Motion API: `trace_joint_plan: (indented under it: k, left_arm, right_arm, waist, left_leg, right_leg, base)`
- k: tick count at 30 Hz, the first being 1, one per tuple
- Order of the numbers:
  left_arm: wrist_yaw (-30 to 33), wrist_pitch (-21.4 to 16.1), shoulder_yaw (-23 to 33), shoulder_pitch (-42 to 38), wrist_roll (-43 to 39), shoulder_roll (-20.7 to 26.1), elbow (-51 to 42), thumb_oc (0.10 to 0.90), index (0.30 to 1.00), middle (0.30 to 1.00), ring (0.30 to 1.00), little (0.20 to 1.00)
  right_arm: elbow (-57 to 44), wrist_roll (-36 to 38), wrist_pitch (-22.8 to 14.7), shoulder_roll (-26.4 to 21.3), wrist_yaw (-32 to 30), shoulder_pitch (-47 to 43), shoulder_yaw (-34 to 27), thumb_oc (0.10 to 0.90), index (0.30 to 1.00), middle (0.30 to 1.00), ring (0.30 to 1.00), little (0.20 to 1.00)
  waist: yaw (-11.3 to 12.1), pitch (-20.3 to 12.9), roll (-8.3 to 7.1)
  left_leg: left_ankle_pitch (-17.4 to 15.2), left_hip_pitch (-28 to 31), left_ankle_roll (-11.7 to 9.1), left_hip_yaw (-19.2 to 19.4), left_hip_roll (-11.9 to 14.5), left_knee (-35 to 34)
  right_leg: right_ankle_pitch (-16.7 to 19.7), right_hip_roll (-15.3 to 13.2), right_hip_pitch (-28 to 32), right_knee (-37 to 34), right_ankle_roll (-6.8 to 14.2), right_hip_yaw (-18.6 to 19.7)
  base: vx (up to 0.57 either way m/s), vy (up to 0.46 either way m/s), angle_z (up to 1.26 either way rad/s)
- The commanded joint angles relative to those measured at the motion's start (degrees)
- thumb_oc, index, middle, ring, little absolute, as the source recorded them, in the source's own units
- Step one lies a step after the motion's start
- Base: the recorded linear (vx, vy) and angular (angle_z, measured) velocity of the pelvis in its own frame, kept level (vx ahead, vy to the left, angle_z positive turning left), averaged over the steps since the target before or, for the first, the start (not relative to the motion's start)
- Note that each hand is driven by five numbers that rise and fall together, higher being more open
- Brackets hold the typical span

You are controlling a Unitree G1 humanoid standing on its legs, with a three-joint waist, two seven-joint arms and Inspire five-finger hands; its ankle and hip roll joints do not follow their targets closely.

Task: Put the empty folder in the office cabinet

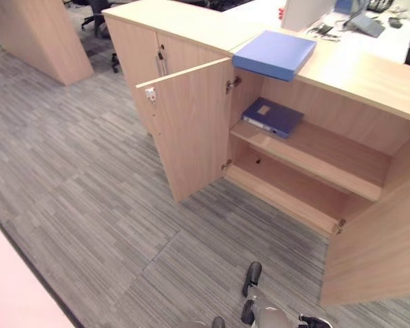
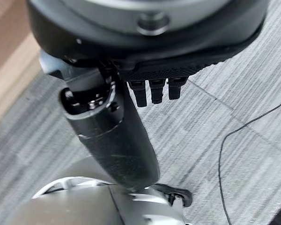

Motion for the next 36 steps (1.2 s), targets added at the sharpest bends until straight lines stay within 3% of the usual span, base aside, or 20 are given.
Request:
trace_joint_plan:
  k: [1,3,4,5,7,9,10,11,12,13,16,17,19,20,21,24,28,36]
  left_arm:
    - [-0.58,-0.57,-2.52,-0.44,1.05,0.49,1.77,0.8,0.9,0.9,0.9,0.9]
    - [-0.38,-0.75,-3.88,-1.27,1.34,0.17,1.15,0.8,0.9,0.9,0.9,0.9]
    - [0.05,-1.36,-5.05,-2.27,0.1,-0.02,-0.72,0.8,0.9,0.9,0.9,0.9]
    - [0.03,-1.35,-4.99,-2.2,0.09,-0.03,-0.71,0.8,0.9,0.9,0.9,0.9]
    - [0.44,-1.78,-6.66,-3.56,0.18,0.14,-3.03,0.8,0.9,0.9,0.9,0.9]
    - [0.65,-2.13,-8.36,-4.29,0.96,0.32,-5.53,0.8,0.9,0.9,0.9,0.9]
    - [0.66,-2.13,-8.36,-4.29,0.96,0.32,-5.54,0.8,0.9,0.9,0.9,0.9]
    - [1.02,-2.71,-9.87,-4.93,1.79,0.77,-8.12,0.8,0.9,0.9,0.9,0.9]
    - [1.15,-2.67,-10.31,-5.01,2.0,0.99,-9.17,0.8,0.9,0.9,0.9,0.9]
    - [1.22,-2.83,-11.43,-5.52,2.6,1.47,-11.47,0.8,0.9,0.9,0.9,0.9]
    - [0.5,-3.12,-12.87,-4.72,2.59,2.64,-17.95,0.8,0.9,0.9,0.9,0.9]
    - [0.5,-3.1,-12.87,-4.7,2.59,2.64,-17.98,0.8,0.9,0.9,0.9,0.9]
    - [-0.67,-3.11,-12.82,-3.51,0.5,3.76,-23.39,0.8,0.9,0.9,0.9,0.9]
    - [-1.97,-2.87,-11.96,-1.62,-2.13,4.95,-29.3,0.8,0.9,0.9,0.9,0.9]
    - [-2.5,-2.75,-11.1,-0.36,-3.49,5.33,-31.52,0.8,0.9,0.9,0.9,0.9]
    - [-3.36,-2.36,-9.8,1.94,-5.93,6.18,-36.96,0.8,0.9,0.9,0.9,0.9]
    - [-3.95,-1.76,-7.46,5.18,-8.32,6.76,-43.04,0.8,0.9,0.9,0.9,0.9]
    - [-1.84,-0.77,-6.15,6.24,-8.33,7.91,-51.26,0.8,0.9,0.9,0.9,0.9]
  right_arm:
    - [0.21,2.64,-1.35,-0.13,-0.09,-2.53,1.17,0.8,0.9,0.9,0.9,0.9]
    - [0.89,3.57,-1.44,-0.68,-0.55,-2.68,0.7,0.8,0.9,0.9,0.9,0.9]
    - [1.12,4.4,-1.87,-1.16,-0.84,-2.38,0.71,0.8,0.9,0.9,0.9,0.9]
    - [1.14,4.38,-1.87,-1.16,-0.85,-2.35,0.81,0.8,0.9,0.9,0.9,0.9]
    - [1.3,4.48,-2.0,-1.49,-0.98,-2.62,1.02,0.8,0.9,0.9,0.9,0.9]
    - [1.17,4.49,-2.1,-1.69,-1.11,-3.04,1.43,0.8,0.9,0.9,0.9,0.9]
    - [1.17,4.49,-2.1,-1.69,-1.11,-3.04,1.42,0.8,0.9,0.9,0.9,0.9]
    - [0.8,4.84,-2.41,-2.08,-1.25,-3.27,1.39,0.8,0.9,0.9,0.9,0.9]
    - [0.68,4.87,-2.36,-2.17,-1.37,-3.23,1.31,0.8,0.9,0.9,0.9,0.9]
    - [0.6,4.69,-2.4,-2.45,-1.49,-3.1,1.38,0.8,0.9,0.9,0.9,0.9]
    - [0.68,3.47,-2.34,-3.0,-1.22,-2.4,1.74,0.8,0.9,0.9,0.9,0.9]
    - [0.67,3.47,-2.34,-3.0,-1.23,-2.39,1.74,0.8,0.9,0.9,0.9,0.9]
    - [0.49,2.43,-2.31,-3.06,-0.85,-1.72,2.07,0.8,0.9,0.9,0.9,0.9]
    - [0.24,1.42,-2.12,-2.98,-0.36,-1.56,2.62,0.8,0.9,0.9,0.9,0.9]
    - [0.0,1.0,-2.13,-2.93,-0.28,-1.68,2.84,0.8,0.9,0.9,0.9,0.9]
    - [-1.98,0.53,-1.91,-2.45,-0.07,-1.9,3.71,0.8,0.9,0.9,0.9,0.9]
    - [-7.79,0.17,-1.9,-1.78,0.54,0.23,4.13,0.8,0.9,0.9,0.9,0.9]
    - [-13.47,0.03,-0.89,-0.88,1.23,3.37,4.72,0.8,0.9,0.9,0.9,0.9]
  waist:
    - [-0.4,-1.2,1.27]
    - [-1.41,-2.04,1.48]
    - [-2.27,-2.39,0.27]
    - [-2.12,-2.51,1.16]
    - [-2.29,-2.07,-0.29]
    - [-2.09,-1.66,-0.73]
    - [-2.08,-1.66,-0.71]
    - [-2.04,-1.27,-0.83]
    - [-1.99,-1.09,-0.89]
    - [-1.75,-0.65,-1.15]
    - [-0.69,0.34,-2.22]
    - [-0.68,0.33,-2.17]
    - [0.18,1.8,-3.05]
    - [1.92,3.21,-3.22]
    - [3.01,3.56,-2.91]
    - [5.46,3.74,-1.13]
    - [5.31,1.67,-1.16]
    - [4.12,-1.21,-1.26]
  left_leg:
    - [-6.29,8.72,-6.08,-3.58,10.71,-3.65]
    - [-6.12,8.0,-7.87,-1.71,13.42,-0.22]
    - [-2.88,5.62,-8.88,-0.24,13.76,5.59]
    - [-3.87,6.16,-9.14,-0.15,14.86,5.72]
    - [0.0,3.11,-9.61,1.17,14.78,12.98]
    - [2.83,0.99,-9.43,1.8,15.88,20.42]
    - [2.79,0.95,-9.43,1.8,15.91,20.49]
    - [5.03,-0.29,-8.62,1.92,16.89,24.34]
    - [5.7,-1.59,-8.19,1.69,16.83,25.99]
    - [4.37,-4.13,-6.84,0.39,15.49,26.7]
    - [-0.23,-10.26,-4.92,-1.78,11.59,26.27]
    - [-0.32,-10.31,-4.92,-1.78,11.64,26.39]
    - [-1.86,-14.83,-4.69,-3.01,9.22,25.04]
    - [-0.56,-19.8,-4.82,-5.34,5.16,22.97]
    - [1.33,-21.14,-5.2,-7.45,2.93,20.8]
    - [7.54,-21.98,-6.23,-13.69,-1.54,13.19]
    - [8.24,-16.39,-5.08,-16.34,-0.86,7.79]
    - [9.61,-9.79,-3.96,-15.5,0.68,-0.36]
  right_leg:
    - [-0.42,2.5,2.02,-0.05,2.35,1.79]
    - [-2.16,3.43,3.14,0.41,1.62,1.82]
    - [-2.55,4.0,5.03,-1.03,0.23,2.08]
    - [-3.35,5.11,5.36,-0.76,0.54,2.4]
    - [-3.52,4.97,7.28,-2.14,-0.89,2.77]
    - [-4.89,6.46,9.22,-2.61,-2.43,4.32]
    - [-4.89,6.49,9.21,-2.61,-2.44,4.32]
    - [-6.74,8.26,10.75,-2.5,-3.82,6.68]
    - [-7.19,8.36,11.05,-2.33,-4.19,7.33]
    - [-8.01,8.33,11.46,-2.03,-4.51,8.68]
    - [-8.54,7.93,13.51,-2.67,-4.4,10.71]
    - [-8.55,7.97,13.51,-2.66,-4.4,10.71]
    - [-8.36,7.51,14.71,-3.03,-4.1,11.55]
    - [-7.75,7.97,16.03,-3.81,-3.85,12.84]
    - [-7.58,8.73,16.78,-4.08,-3.62,14.22]
    - [-7.61,11.13,18.52,-4.15,-3.46,17.93]
    - [-7.96,11.99,19.67,-3.83,-3.41,21.34]
    - [-8.42,11.39,20.43,-3.73,-3.09,22.44]
  base:
    - [0.45,-0.259,0.21]
    - [0.42,-0.291,0.28]
    - [0.3,-0.222,0.15]
    - [0.24,-0.225,0.18]
    - [0.17,-0.172,0.03]
    - [0.19,-0.161,-0.23]
    - [0.21,-0.165,-0.51]
    - [0.16,-0.126,-0.6]
    - [0.21,-0.147,-0.47]
    - [0.1,-0.049,-0.17]
    - [0.09,-0.033,-0.38]
    - [0.06,-0.023,-0.41]
    - [0.04,-0.022,-0.25]
    - [0.05,-0.007,-0.15]
    - [0.08,0.02,-0.42]
    - [0.11,0.052,-1.02]
    - [0.14,0.049,-1.03]
    - [0.1,0.068,-0.2]
